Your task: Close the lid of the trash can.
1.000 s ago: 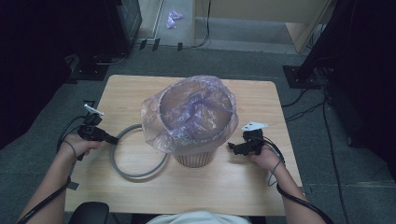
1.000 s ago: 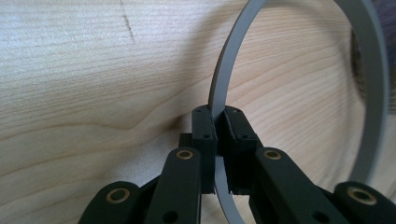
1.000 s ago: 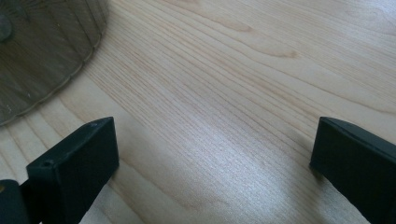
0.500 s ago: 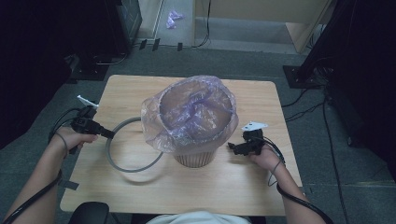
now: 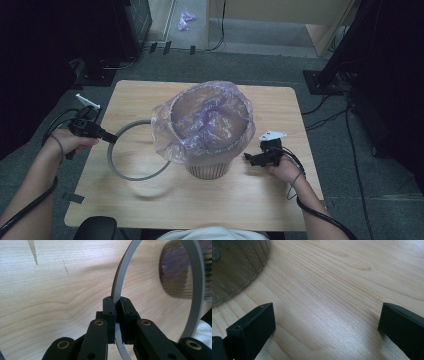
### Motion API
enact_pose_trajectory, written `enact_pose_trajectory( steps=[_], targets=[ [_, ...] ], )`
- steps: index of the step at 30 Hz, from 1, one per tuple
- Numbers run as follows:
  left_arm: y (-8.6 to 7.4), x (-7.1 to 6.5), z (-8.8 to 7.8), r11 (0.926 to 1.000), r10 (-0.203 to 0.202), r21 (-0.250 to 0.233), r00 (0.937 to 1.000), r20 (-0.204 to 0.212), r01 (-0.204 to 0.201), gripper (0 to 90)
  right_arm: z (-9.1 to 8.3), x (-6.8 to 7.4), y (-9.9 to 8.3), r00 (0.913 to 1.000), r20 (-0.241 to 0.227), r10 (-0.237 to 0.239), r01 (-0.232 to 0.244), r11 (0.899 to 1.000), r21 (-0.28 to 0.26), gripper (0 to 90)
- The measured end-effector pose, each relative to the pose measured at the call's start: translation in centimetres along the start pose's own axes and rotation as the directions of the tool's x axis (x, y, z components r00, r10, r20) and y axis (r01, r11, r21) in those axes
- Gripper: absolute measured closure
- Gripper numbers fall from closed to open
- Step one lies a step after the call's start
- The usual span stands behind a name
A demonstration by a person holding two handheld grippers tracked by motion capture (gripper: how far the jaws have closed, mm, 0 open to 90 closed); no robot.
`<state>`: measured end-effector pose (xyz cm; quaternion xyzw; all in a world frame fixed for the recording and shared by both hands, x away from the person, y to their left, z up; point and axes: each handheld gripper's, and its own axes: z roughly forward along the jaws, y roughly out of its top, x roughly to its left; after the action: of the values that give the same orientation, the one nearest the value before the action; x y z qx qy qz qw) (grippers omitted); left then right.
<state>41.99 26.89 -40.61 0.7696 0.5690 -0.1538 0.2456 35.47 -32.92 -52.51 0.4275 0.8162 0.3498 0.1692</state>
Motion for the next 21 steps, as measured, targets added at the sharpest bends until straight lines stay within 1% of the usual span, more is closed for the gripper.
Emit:
enact_pose_trajectory(
  steps=[4, 8, 9, 16, 18, 21],
  targets=[
    [-0.1, 0.0, -0.9, 0.9999, -0.011, -0.004, 0.9999, 0.006, 0.011, 84.4, 0.0, 0.0, 0.0, 1.0, 0.0, 0.0, 0.0, 1.0, 0.0, 0.9],
    [-0.4, 0.0, -2.1, 0.9999, -0.011, -0.007, 0.9999, -0.009, 0.011, 84.4, 0.0, 0.0, 0.0, 1.0, 0.001, -0.001, 0.001, 1.0, -0.001, 0.8],
    [-0.5, 0.1, -2.4, 0.9999, -0.015, -0.007, 0.9999, -0.005, 0.015, 84.4, 0.0, 0.0, 0.0, 1.0, 0.001, 0.0, 0.0, 1.0, 0.0, 0.8],
    [-1.3, 0.1, -4.5, 0.999, -0.038, -0.024, 0.9992, -0.015, 0.037, 84.4, 0.0, 0.0, 0.0, 1.0, 0.001, 0.001, -0.001, 1.0, -0.001, 0.8],
    [-1.4, 0.0, -5.2, 0.9989, -0.037, -0.028, 0.9992, -0.017, 0.036, 84.4, 0.0, 0.0, 0.0, 1.0, 0.001, -0.001, 0.001, 1.0, -0.001, 0.8],
    [-1.5, -0.3, -5.9, 0.9988, -0.036, -0.035, 0.9993, -0.009, 0.036, 84.4, 0.0, 0.0, 0.0, 1.0, 0.001, 0.0, 0.0, 1.0, 0.0, 0.7]
  ],
)
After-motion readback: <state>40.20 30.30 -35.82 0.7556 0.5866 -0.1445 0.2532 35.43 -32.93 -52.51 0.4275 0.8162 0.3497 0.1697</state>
